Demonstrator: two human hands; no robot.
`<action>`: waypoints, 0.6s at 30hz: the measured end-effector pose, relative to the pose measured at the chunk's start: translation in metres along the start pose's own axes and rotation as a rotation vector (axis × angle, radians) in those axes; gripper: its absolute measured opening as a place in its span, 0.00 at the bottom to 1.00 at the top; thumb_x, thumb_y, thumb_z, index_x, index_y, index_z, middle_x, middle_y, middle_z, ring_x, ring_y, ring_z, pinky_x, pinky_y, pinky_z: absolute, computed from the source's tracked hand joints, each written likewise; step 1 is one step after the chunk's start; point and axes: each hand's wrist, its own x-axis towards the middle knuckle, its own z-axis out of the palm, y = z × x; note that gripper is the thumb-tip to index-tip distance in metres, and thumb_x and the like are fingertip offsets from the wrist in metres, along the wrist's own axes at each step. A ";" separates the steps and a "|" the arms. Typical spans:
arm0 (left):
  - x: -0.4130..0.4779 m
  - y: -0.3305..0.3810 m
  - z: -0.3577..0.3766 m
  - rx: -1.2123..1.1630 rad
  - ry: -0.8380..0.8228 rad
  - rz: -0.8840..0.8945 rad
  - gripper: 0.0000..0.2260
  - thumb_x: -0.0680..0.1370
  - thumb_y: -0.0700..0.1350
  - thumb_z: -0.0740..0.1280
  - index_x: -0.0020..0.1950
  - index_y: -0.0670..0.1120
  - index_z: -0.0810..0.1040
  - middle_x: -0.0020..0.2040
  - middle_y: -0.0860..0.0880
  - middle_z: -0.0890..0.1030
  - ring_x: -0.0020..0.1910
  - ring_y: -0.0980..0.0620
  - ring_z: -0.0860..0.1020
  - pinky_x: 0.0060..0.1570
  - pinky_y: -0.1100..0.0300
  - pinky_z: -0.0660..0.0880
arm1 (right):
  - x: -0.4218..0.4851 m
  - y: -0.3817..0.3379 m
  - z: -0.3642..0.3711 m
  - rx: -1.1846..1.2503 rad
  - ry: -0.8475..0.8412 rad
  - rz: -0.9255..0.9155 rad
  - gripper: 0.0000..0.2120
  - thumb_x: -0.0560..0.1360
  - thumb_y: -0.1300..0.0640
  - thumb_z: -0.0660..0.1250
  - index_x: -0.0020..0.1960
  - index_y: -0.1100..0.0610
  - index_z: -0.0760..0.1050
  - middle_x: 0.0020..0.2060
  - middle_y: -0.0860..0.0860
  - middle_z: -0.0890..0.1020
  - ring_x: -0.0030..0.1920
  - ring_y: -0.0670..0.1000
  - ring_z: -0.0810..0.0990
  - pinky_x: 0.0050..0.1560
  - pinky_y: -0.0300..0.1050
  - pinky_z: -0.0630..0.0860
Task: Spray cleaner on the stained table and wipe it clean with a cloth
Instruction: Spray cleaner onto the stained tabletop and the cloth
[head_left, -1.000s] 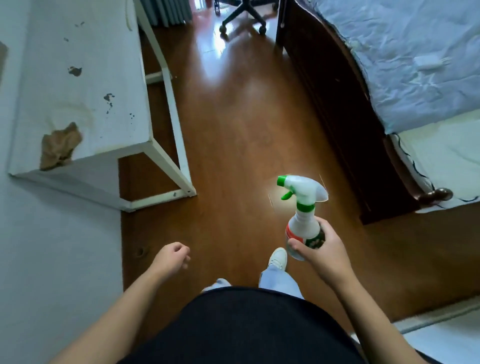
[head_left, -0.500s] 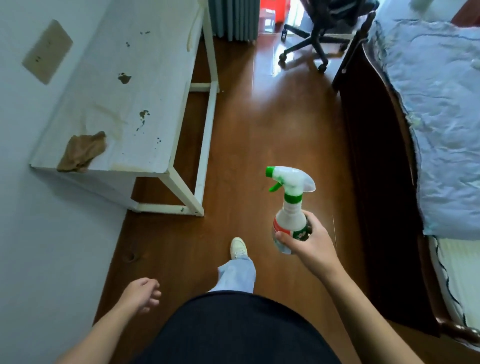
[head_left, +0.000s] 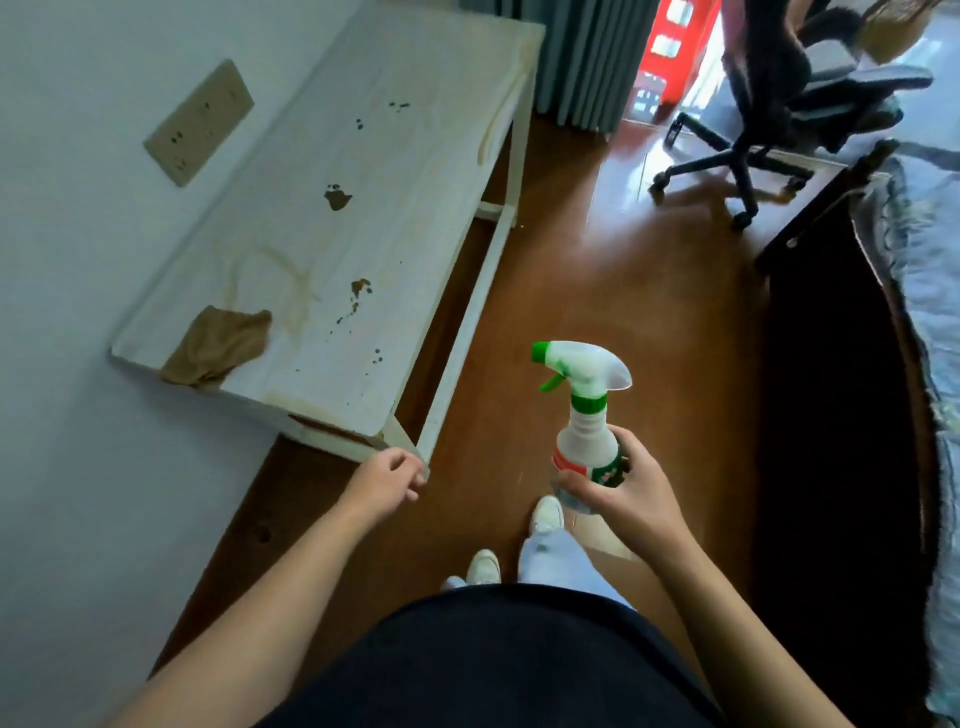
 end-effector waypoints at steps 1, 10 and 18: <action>0.005 -0.001 -0.005 -0.013 0.021 -0.014 0.10 0.85 0.51 0.60 0.55 0.50 0.80 0.50 0.50 0.83 0.48 0.51 0.83 0.45 0.60 0.77 | 0.017 -0.007 0.001 -0.012 -0.032 -0.011 0.24 0.65 0.48 0.80 0.57 0.41 0.75 0.49 0.44 0.82 0.47 0.45 0.82 0.48 0.45 0.81; -0.001 -0.068 -0.030 -0.337 0.245 -0.439 0.09 0.84 0.47 0.61 0.54 0.46 0.80 0.50 0.46 0.84 0.45 0.49 0.83 0.43 0.57 0.77 | 0.162 -0.085 0.050 -0.138 -0.463 -0.188 0.23 0.67 0.49 0.80 0.58 0.45 0.75 0.49 0.46 0.83 0.45 0.43 0.83 0.39 0.35 0.78; -0.056 -0.107 -0.003 -0.809 0.485 -0.780 0.08 0.84 0.45 0.63 0.56 0.44 0.80 0.52 0.44 0.85 0.51 0.44 0.84 0.52 0.51 0.79 | 0.233 -0.150 0.141 -0.406 -0.841 -0.397 0.27 0.64 0.42 0.79 0.59 0.43 0.72 0.49 0.43 0.82 0.48 0.44 0.81 0.48 0.49 0.82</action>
